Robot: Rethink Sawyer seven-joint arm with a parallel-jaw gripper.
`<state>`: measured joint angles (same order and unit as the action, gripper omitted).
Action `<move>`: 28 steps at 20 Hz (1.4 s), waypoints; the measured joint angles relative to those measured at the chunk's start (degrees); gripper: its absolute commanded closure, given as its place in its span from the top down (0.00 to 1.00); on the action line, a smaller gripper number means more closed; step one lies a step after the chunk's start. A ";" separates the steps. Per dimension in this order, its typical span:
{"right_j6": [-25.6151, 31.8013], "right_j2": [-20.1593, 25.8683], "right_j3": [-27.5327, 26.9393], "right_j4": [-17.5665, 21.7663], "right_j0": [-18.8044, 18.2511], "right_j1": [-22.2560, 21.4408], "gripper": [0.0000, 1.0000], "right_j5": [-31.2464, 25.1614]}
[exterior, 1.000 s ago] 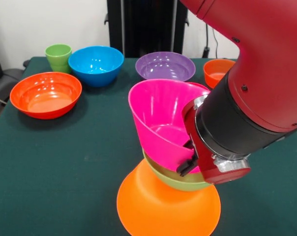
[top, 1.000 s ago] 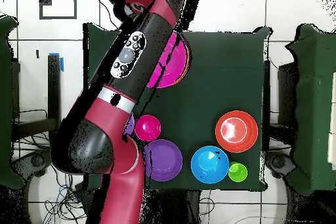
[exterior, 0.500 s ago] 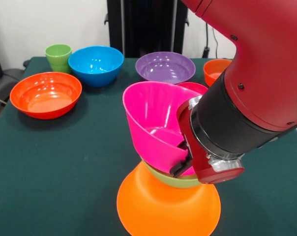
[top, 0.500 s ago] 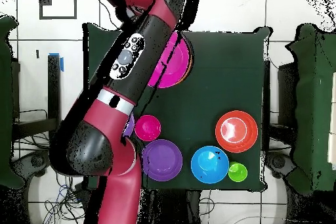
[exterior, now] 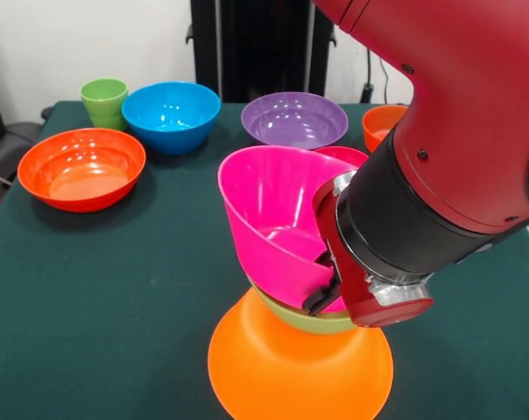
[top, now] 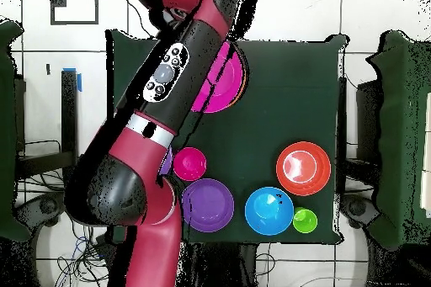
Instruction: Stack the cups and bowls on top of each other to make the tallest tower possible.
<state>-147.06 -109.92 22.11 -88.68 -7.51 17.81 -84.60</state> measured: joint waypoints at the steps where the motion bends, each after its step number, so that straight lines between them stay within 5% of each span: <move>1: 0.00 0.12 -0.01 0.00 0.01 0.00 0.00 0.00; 3: 0.00 0.19 -0.02 0.00 0.01 0.00 0.00 0.00; 4: 0.00 0.36 -0.07 0.00 0.01 -0.01 1.00 -0.01; 28: 0.00 4.13 0.20 0.08 0.92 0.10 1.00 0.27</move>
<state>-147.06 -105.80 22.31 -88.60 -6.59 17.91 -84.33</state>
